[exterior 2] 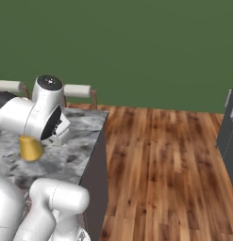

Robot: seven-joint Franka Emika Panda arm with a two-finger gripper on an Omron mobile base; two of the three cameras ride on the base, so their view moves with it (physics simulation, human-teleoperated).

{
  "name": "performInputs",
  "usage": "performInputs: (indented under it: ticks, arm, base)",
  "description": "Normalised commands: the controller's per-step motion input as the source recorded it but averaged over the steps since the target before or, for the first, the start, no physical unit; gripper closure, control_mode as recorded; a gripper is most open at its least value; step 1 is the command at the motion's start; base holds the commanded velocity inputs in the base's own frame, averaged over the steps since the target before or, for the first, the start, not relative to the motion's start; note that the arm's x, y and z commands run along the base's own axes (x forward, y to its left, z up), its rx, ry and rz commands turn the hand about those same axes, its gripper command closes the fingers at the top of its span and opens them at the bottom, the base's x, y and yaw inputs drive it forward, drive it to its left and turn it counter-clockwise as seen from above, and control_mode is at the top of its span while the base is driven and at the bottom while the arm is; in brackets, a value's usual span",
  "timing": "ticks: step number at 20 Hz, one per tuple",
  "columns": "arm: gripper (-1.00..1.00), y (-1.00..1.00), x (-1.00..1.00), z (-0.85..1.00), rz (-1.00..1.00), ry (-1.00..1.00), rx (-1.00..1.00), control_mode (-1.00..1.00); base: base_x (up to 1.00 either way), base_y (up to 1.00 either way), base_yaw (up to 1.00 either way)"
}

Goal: Place the pitcher and cup on the dining counter for serving.

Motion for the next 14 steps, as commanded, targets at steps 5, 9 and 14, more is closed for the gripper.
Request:
performInputs:
  ticks: [5,9,14]
  arm:
    - [-1.00,0.00,0.00,0.02,0.00,0.01,-0.03,-1.00]
    - [-1.00,0.00,0.00,0.00,0.00,0.01,0.00,-1.00]
    - [-1.00,0.00,0.00,0.00,0.00,0.00,0.00,1.00]
  base:
    - [0.00,0.00,0.00]
    - [0.00,0.00,0.00]
    - [-0.47,0.00,-0.07]
